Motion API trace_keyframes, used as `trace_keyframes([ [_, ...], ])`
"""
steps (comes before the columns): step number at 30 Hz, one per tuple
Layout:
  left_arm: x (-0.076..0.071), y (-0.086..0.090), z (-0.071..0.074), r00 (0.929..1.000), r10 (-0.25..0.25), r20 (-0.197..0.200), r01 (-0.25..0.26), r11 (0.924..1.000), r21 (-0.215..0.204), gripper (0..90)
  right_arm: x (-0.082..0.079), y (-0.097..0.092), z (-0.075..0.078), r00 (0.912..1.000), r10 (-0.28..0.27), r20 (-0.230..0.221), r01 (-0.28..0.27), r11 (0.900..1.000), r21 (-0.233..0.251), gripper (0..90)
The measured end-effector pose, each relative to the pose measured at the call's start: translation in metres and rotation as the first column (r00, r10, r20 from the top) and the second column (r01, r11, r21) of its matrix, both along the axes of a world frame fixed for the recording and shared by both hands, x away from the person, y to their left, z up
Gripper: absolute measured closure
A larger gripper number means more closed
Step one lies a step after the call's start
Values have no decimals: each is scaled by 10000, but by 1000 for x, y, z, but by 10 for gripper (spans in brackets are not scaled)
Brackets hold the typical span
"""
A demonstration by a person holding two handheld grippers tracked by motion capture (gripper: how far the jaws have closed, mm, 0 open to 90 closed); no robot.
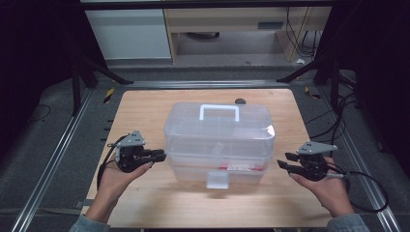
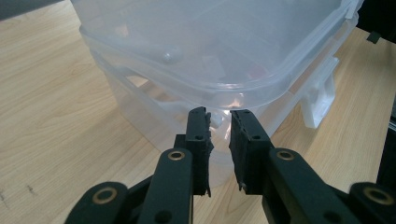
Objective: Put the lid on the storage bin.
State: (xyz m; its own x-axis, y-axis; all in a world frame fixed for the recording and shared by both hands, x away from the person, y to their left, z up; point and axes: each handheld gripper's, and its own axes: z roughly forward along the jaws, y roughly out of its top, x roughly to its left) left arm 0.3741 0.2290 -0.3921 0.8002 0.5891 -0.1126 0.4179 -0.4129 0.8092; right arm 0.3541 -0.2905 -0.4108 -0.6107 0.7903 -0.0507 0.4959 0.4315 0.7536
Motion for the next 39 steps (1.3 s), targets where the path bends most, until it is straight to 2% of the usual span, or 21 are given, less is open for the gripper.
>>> trace_keyframes([
  [15, -5, 0, -17, 9996, 13, -287, 0, 9989, 468, 753, 1, 1, -5, 9999, -15, -111, 15, 10000, -18, 536],
  [17, -7, 1, -19, 9997, 158, -167, -148, 9982, 590, 719, 1, 1, -5, 9999, -12, -127, 11, 10000, -30, 524],
  [19, -10, 6, -19, 9993, 338, -152, -333, 9989, 316, 661, 0, 1, -5, 9999, -42, -129, 41, 10000, -53, 509],
  [23, -12, 16, -18, 9962, 860, 102, -864, 9949, 529, 555, 0, 0, -5, 9998, -164, -76, 163, 9999, -52, 475],
  [25, -10, 20, -18, 9922, 1201, 320, -1223, 9892, 811, 479, 1, -1, -6, 9997, -251, -45, 251, 9996, -117, 450],
  [27, -8, 24, -18, 9856, 1572, 622, -1644, 9772, 1341, 396, 2, -1, -6, 9991, -413, -7, 413, 9990, -191, 409],
  [31, 0, 32, -21, 9787, 1939, 671, -2030, 9630, 1773, 260, 6, -2, -7, 9953, -961, 87, 964, 9941, -503, 313],
  [34, 6, 36, -25, 9724, 2189, 803, -2316, 9464, 2253, 177, 11, -5, -8, 9914, -1307, 99, 1311, 9897, -578, 246],
  [38, 16, 40, -36, 9697, 2362, 620, -2441, 9275, 2832, 117, 19, -6, -13, 9887, -1496, 6, 1493, 9859, -756, 235],
  [39, 18, 40, -39, 9666, 2458, 730, -2562, 9149, 3120, 111, 22, -6, -14, 9879, -1552, -46, 1543, 9847, -814, 236],
])
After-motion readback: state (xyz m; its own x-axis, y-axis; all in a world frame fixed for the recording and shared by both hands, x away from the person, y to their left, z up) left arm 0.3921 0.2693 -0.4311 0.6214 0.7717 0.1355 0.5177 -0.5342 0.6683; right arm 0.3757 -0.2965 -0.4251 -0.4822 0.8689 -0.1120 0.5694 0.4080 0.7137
